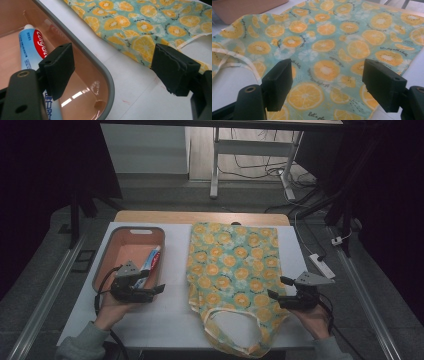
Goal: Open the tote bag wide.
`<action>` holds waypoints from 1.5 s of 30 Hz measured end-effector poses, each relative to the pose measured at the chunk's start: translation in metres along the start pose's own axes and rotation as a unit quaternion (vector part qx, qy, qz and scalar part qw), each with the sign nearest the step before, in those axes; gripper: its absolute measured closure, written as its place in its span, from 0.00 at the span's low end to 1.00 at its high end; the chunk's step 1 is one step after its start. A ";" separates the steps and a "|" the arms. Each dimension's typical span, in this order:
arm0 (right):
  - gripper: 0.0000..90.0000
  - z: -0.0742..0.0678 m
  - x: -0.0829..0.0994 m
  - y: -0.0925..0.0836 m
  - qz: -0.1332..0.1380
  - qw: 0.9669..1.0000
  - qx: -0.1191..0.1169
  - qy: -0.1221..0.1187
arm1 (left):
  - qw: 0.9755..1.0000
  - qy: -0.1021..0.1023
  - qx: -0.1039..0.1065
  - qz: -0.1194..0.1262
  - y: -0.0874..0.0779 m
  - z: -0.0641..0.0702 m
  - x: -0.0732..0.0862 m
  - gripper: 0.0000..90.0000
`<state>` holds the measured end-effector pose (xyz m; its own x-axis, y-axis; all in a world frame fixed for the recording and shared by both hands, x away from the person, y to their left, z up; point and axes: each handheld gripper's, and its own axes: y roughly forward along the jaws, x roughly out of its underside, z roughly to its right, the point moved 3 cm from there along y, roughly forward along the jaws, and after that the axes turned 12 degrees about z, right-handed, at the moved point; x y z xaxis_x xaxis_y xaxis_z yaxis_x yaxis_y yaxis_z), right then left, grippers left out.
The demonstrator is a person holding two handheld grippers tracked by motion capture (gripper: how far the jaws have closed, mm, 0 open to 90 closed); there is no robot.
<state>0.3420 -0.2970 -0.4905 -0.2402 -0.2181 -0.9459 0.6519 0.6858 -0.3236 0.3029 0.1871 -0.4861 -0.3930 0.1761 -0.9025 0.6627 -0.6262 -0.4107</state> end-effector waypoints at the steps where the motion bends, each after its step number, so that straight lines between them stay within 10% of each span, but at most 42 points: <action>1: 0.27 0.000 0.000 0.000 0.000 1.000 0.000 0.000 | 1.000 0.000 0.000 0.000 0.000 0.000 0.000 0.21; 29: 0.27 -0.008 -0.005 -0.003 0.004 1.000 0.004 -0.015 | 1.000 0.011 0.012 0.004 0.001 0.006 -0.002 0.23; 39: 0.28 -0.008 -0.006 -0.003 0.007 1.000 0.003 -0.012 | 0.999 0.019 0.048 0.006 0.016 0.022 -0.017 0.24; 45: 0.28 -0.009 -0.008 -0.005 0.012 1.000 0.000 -0.009 | 0.995 0.073 0.065 -0.007 0.029 0.040 -0.044 0.24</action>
<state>0.3340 -0.2922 -0.4809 -0.2106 -0.2143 -0.9538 0.6581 0.6904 -0.3005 0.3136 0.1308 -0.4533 -0.2977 0.2883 -0.9101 0.5657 -0.7147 -0.4114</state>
